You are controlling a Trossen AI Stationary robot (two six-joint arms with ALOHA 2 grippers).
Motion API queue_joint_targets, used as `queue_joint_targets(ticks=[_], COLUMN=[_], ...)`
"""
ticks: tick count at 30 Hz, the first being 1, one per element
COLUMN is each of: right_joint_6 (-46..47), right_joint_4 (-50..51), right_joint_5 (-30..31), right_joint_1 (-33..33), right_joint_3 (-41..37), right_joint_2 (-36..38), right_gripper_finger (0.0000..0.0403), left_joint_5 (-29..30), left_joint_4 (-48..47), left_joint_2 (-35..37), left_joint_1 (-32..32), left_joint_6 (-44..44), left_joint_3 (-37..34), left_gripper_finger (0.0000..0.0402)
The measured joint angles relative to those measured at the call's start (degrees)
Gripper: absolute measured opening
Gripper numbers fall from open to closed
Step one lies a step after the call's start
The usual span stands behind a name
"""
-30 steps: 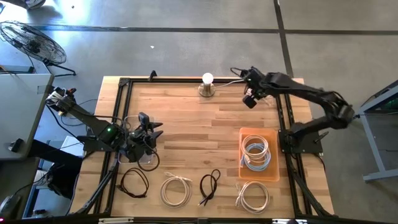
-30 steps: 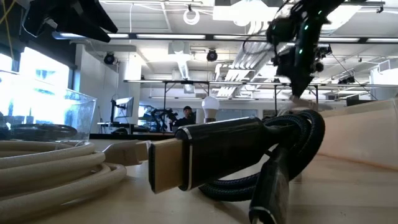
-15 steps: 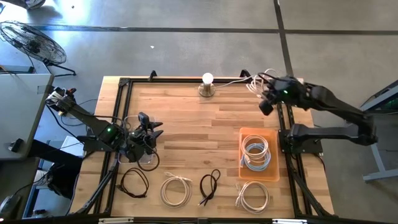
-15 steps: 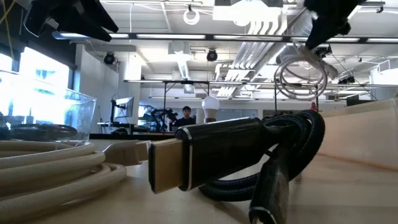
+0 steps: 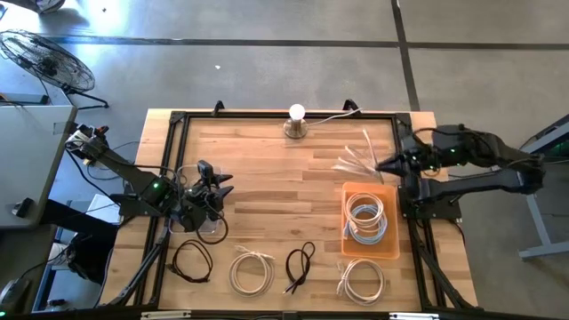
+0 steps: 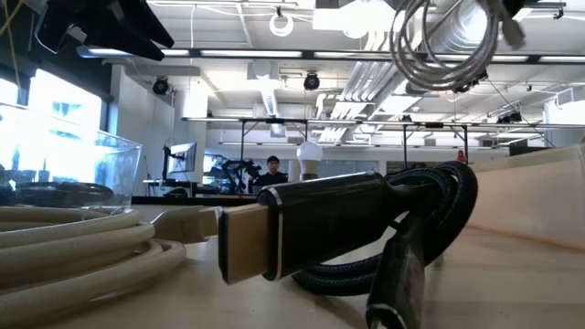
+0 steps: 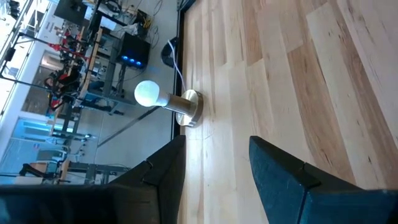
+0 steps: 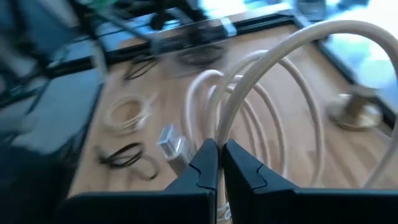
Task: Pick & Place USB Port
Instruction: Put the brown HDMI cable into the orange bin
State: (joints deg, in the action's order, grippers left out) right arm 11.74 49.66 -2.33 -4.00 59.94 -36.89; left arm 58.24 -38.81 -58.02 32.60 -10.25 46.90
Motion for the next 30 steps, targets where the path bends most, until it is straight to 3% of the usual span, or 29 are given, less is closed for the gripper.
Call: queue_joint_targets(ticks=[6, 14, 30], right_joint_6=[0.7, 10.9, 29.0], right_joint_4=[2.0, 5.9, 7.7], right_joint_5=[-2.5, 5.0, 9.7], right_joint_1=[9.0, 18.9, 34.4], right_joint_3=[0.0, 0.0, 0.0], right_joint_2=[0.1, -3.8, -18.4], right_gripper_finger=[0.0, 0.0, 0.0], left_joint_5=[0.0, 0.0, 0.0], left_joint_4=[0.0, 0.0, 0.8], left_joint_2=[0.0, 0.0, 0.0], left_joint_1=[0.0, 0.0, 0.0], left_joint_6=[0.2, 0.2, 0.4], left_joint_3=[0.0, 0.0, 0.0], left_gripper_finger=[0.017, 0.017, 0.017])
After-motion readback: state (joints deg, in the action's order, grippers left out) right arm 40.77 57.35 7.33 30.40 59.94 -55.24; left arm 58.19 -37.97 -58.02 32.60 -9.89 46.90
